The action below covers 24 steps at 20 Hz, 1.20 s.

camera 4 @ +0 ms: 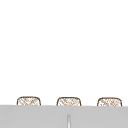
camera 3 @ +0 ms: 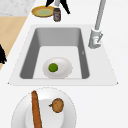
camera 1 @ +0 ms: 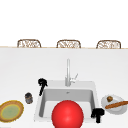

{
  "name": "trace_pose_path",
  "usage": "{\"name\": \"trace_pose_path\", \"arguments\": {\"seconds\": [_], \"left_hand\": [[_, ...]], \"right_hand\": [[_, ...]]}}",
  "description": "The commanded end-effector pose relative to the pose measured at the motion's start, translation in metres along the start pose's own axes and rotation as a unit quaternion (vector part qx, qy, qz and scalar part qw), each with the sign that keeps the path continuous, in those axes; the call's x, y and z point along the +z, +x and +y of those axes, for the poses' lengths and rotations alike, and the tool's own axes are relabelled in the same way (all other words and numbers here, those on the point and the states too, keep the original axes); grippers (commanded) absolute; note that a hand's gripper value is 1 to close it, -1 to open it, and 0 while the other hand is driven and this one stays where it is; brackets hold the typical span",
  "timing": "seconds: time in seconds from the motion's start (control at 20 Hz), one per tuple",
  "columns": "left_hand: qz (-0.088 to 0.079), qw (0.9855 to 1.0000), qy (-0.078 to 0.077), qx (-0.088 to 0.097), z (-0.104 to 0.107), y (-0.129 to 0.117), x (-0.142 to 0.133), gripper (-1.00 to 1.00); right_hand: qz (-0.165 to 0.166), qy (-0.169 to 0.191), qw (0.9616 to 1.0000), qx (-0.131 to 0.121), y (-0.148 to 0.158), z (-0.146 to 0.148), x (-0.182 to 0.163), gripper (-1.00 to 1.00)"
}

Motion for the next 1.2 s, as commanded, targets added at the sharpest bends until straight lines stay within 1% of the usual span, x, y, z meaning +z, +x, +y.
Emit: {"name": "trace_pose_path", "arguments": {"seconds": [0.0, 0.05, 0.1, 0.15, 0.2, 0.25, 0.3, 0.4, 0.65, 0.8, 0.95, 1.15], "left_hand": [[0.016, 0.9986, 0.017, -0.048, -0.008, -0.005, -0.025, -1.00], [0.014, 0.9984, 0.015, -0.052, -0.010, -0.007, -0.033, -1.00], [0.008, 0.9989, 0.007, -0.046, -0.013, -0.010, -0.045, -1.00], [0.003, 0.9988, 0.000, -0.048, -0.016, -0.012, -0.053, -1.00], [0.003, 0.9987, -0.001, -0.050, -0.019, -0.014, -0.060, -1.00], [0.003, 0.9988, -0.001, -0.048, -0.022, -0.018, -0.068, -1.00], [0.002, 0.9992, -0.001, -0.041, -0.026, -0.025, -0.077, -1.00], [0.003, 0.9993, 0.000, -0.038, -0.032, -0.032, -0.093, -1.00], [0.003, 0.9992, 0.000, -0.039, -0.049, -0.051, -0.135, -1.00], [0.006, 0.9989, 0.001, -0.046, -0.059, -0.059, -0.161, -1.00], [0.008, 0.9991, 0.001, -0.043, -0.071, -0.068, -0.186, -1.00], [0.006, 0.9989, 0.003, -0.047, -0.084, -0.072, -0.218, -1.00]], "right_hand": [[0.000, 0.000, 1.0000, 0.000, 0.000, 0.000, 0.000, 0.00], [0.000, 0.000, 1.0000, 0.000, 0.000, 0.000, 0.000, 0.00], [0.000, 0.000, 1.0000, 0.000, 0.000, 0.000, 0.000, 0.00], [0.000, 0.000, 1.0000, 0.000, 0.000, 0.000, 0.000, 0.00], [0.000, 0.000, 1.0000, 0.000, 0.000, 0.000, 0.000, 0.00], [0.000, 0.000, 1.0000, 0.000, 0.000, 0.000, 0.000, 0.00], [0.000, 0.000, 1.0000, 0.000, 0.000, 0.000, 0.000, 0.00], [0.000, 0.000, 1.0000, 0.000, 0.000, 0.000, 0.000, 0.00], [0.000, 0.000, 1.0000, 0.000, 0.000, 0.000, 0.000, 0.00], [0.000, 0.000, 1.0000, 0.000, 0.000, 0.000, 0.000, 0.00], [0.000, 0.000, 1.0000, 0.000, 0.000, 0.000, 0.000, 0.00], [0.000, 0.000, 1.0000, 0.000, 0.000, 0.000, 0.000, 0.00]]}}
